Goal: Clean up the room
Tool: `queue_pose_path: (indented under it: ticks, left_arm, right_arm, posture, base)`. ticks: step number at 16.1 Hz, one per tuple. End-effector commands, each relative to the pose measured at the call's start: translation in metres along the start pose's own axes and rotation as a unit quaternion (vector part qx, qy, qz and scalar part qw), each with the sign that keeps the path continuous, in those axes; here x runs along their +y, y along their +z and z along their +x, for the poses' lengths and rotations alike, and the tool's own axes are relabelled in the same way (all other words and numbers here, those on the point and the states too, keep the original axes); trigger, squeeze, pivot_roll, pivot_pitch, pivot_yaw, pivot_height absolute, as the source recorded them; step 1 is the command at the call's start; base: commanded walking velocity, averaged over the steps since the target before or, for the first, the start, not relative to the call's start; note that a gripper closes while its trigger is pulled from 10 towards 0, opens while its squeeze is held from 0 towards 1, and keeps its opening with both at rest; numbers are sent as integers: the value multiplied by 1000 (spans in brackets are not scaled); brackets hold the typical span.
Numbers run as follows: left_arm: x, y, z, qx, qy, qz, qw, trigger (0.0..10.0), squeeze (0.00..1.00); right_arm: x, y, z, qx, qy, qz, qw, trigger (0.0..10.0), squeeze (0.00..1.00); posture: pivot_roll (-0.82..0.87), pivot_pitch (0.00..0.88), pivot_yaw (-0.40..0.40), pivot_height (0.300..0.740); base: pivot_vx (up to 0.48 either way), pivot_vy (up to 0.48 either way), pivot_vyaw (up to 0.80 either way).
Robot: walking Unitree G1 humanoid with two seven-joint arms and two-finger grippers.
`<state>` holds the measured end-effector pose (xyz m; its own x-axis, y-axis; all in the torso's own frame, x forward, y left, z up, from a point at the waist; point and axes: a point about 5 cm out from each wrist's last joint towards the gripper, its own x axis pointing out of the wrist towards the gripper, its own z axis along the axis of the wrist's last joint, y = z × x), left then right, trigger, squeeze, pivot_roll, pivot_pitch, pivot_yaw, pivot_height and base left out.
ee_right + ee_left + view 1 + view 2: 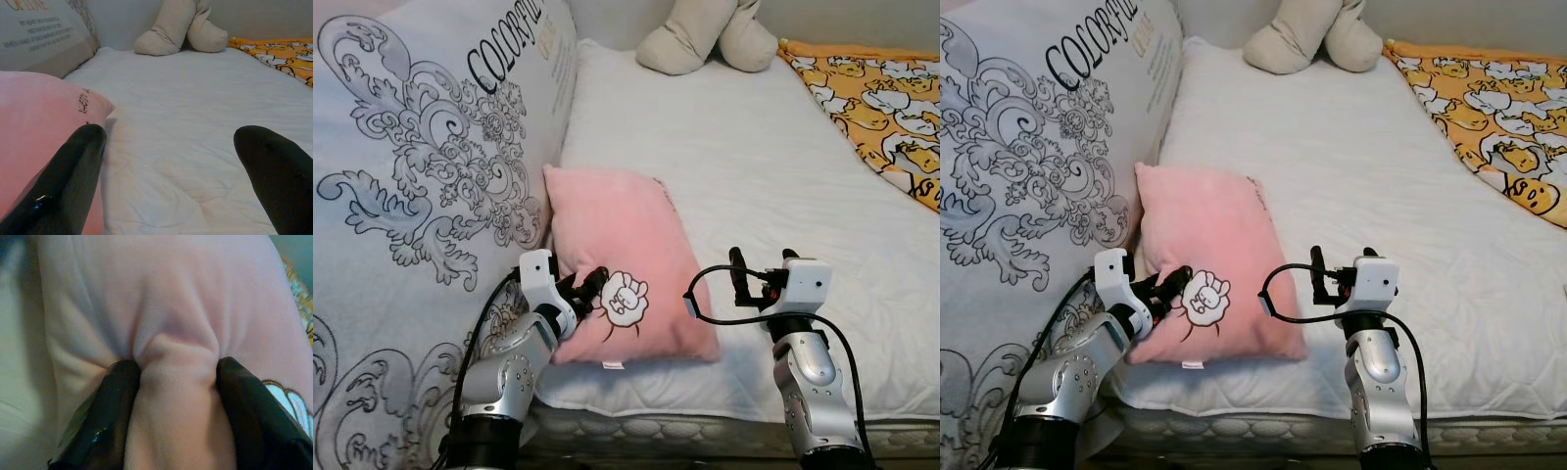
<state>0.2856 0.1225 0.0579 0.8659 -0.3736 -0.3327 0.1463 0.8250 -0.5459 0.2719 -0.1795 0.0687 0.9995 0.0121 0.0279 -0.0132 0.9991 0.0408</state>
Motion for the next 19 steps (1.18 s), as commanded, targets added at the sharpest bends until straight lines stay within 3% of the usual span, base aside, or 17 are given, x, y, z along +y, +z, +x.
queue_pose_path:
  ticks: [1,2,4,7,13,14,17,19]
  left_arm:
    - [-5,-10,4,27,-13,-36,999,0,0]
    - [-6,-9,5,26,-16,-63,998,0,0]
    - [-6,-6,5,21,-18,-77,997,0,0]
    - [-4,5,6,10,-19,-58,998,0,0]
    - [-7,23,8,-12,-19,-73,997,0,0]
    - [-8,31,8,-24,-23,-64,997,0,0]
    - [-10,57,-1,-57,-26,26,998,0,0]
    - [-10,78,-9,-85,-25,63,994,0,0]
  right_arm:
    - [-2,-2,1,10,1,-1,1000,10000,0]
    - [-2,-3,1,11,2,-2,1000,10000,0]
    - [-2,-3,1,12,1,-2,1000,10000,0]
    - [3,-7,-6,16,21,-1,1000,10000,0]
    - [19,-20,-15,47,116,23,992,10000,0]
    - [19,-18,-16,48,127,23,990,10000,0]
    - [21,-10,-24,39,164,8,986,10000,0]
    - [19,-9,-26,38,173,5,984,10000,0]
  posture:
    - [-31,0,-6,727]
    - [-31,0,-6,727]
    - [-31,0,-5,727]
    - [-32,0,-1,727]
    - [-35,0,11,727]
    - [-32,0,9,727]
    - [-31,0,6,727]
    - [-30,0,4,727]
  base:
    - [0,0,0]
    - [0,0,0]
    - [0,0,0]
    - [0,0,0]
    - [0,0,0]
    - [0,0,0]
    - [0,0,0]
    - [0,0,0]
